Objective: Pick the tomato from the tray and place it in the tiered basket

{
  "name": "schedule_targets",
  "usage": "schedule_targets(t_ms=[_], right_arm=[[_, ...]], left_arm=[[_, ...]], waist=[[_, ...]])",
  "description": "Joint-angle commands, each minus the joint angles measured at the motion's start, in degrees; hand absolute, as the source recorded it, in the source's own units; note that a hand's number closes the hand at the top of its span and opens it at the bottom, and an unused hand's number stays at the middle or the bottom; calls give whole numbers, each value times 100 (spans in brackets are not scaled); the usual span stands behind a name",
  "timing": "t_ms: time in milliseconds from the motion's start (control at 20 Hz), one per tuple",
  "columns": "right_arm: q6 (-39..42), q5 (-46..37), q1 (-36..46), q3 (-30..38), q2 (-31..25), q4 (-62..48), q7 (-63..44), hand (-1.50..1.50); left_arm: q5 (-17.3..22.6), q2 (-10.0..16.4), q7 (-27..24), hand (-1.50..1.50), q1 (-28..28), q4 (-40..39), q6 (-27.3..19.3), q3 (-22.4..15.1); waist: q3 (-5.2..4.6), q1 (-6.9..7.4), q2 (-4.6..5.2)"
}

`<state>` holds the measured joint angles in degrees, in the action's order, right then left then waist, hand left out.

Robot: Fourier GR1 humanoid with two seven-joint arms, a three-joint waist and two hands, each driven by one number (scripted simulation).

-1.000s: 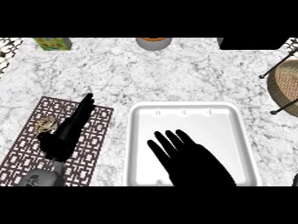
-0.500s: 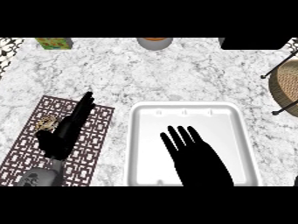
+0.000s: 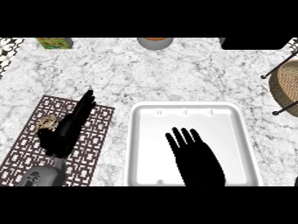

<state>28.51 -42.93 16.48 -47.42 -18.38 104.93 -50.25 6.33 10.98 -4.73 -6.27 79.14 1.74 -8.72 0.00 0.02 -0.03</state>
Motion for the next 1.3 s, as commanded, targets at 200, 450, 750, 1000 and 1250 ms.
schedule_targets(t_ms=[200, 450, 750, 1000, 1250], right_arm=[[51, -518, -336, 584, 121, -440, 423, -150], [-144, -672, -329, 957, 260, -1123, 1156, -150], [-380, -1272, -748, 911, 519, -1274, 1521, -150], [-815, -1456, -861, 1040, 534, -1824, 2101, -150], [-1484, -1443, -847, 980, 720, -1750, 2736, 150]], left_arm=[[-191, -197, -185, 0, -304, -502, 82, 252], [-267, -201, -352, 0, -180, -544, 230, 353], [-442, -323, -362, 0, 53, -439, 330, 359], [-586, -374, 45, 0, 264, 253, 212, 249], [-431, -267, -133, 0, 221, -55, 480, 406]], waist=[[-1, -9, 4], [0, -1, 7], [0, 0, 2], [1, 15, -2], [1, 16, 1]])
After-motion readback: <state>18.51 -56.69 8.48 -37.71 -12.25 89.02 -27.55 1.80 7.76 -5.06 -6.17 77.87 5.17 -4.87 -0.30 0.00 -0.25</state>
